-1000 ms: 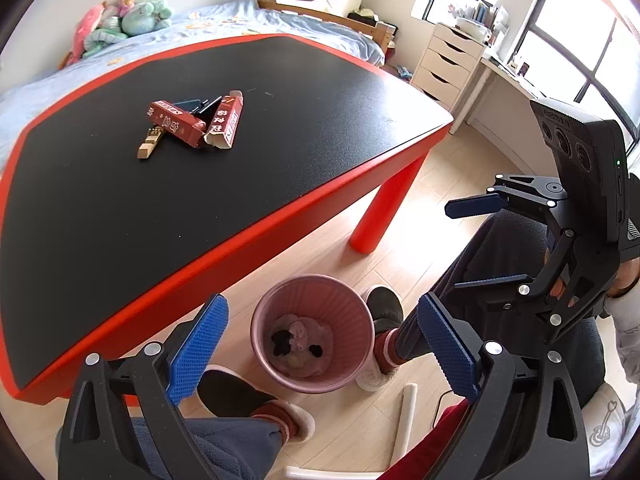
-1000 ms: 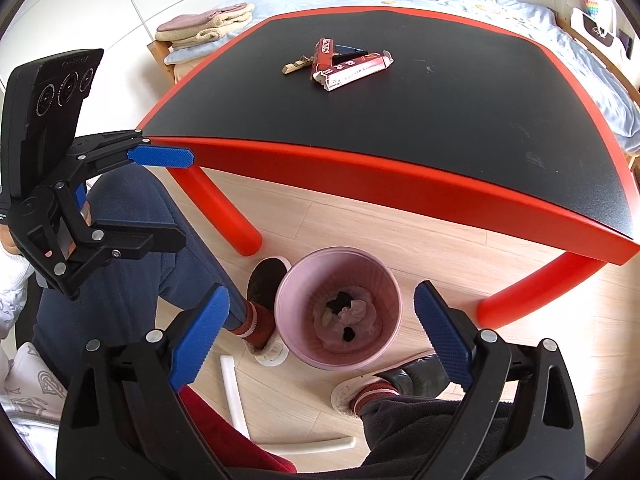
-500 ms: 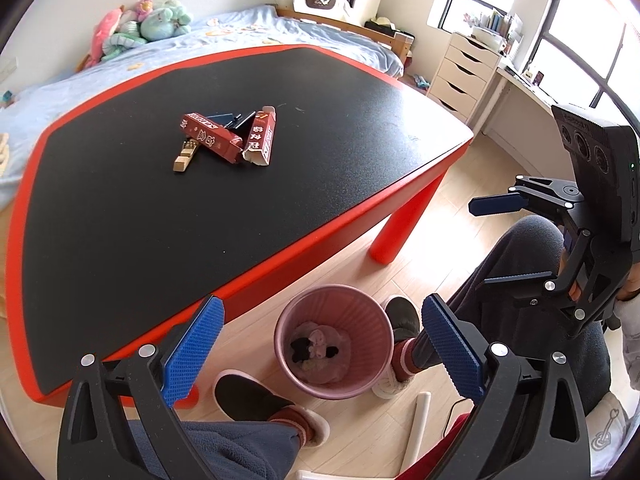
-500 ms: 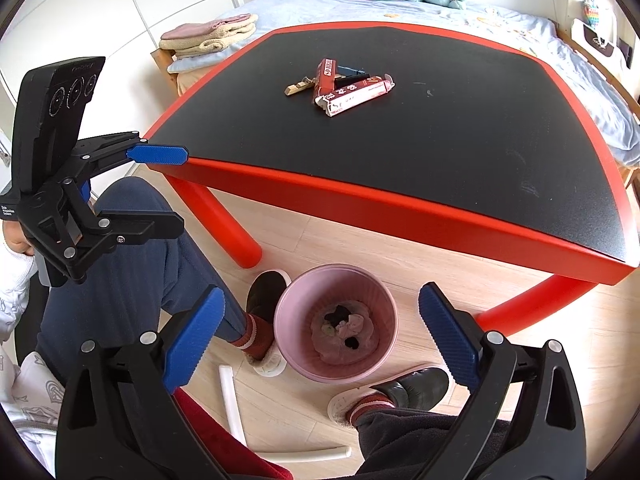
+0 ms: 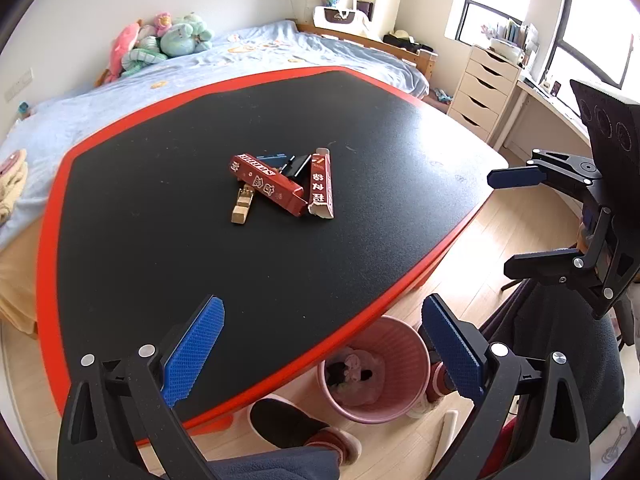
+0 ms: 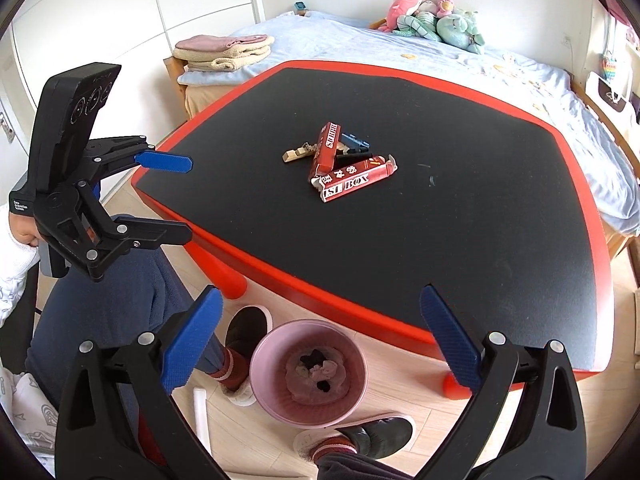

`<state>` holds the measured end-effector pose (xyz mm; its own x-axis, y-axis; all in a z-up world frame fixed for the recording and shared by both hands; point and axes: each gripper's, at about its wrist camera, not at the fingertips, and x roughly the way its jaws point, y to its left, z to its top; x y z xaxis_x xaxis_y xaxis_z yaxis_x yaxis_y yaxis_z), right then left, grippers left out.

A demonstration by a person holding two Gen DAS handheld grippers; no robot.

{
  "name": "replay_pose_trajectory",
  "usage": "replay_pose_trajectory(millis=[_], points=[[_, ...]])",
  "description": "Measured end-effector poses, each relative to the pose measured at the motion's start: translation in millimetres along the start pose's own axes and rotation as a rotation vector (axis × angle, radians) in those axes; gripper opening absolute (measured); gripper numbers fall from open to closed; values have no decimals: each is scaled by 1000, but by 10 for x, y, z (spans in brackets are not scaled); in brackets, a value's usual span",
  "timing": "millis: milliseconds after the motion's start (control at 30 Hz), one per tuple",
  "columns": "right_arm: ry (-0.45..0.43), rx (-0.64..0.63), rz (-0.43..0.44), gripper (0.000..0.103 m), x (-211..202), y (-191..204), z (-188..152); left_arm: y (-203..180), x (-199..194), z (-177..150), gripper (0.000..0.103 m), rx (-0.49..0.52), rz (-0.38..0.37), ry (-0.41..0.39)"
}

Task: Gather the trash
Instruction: 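Move both grippers back toward the red boxes and clothespin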

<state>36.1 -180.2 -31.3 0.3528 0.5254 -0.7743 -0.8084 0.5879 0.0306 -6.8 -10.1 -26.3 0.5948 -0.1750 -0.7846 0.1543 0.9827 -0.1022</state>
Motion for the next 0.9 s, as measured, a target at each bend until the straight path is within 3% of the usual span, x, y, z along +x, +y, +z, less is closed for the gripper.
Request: replay_pose_trajectory(millis=[500, 900], points=[[25, -96, 15, 98, 457, -209, 496, 389, 338, 313, 95, 15, 46, 30], [55, -167, 39, 98, 793, -318, 686, 573, 652, 437, 93, 30, 31, 80]])
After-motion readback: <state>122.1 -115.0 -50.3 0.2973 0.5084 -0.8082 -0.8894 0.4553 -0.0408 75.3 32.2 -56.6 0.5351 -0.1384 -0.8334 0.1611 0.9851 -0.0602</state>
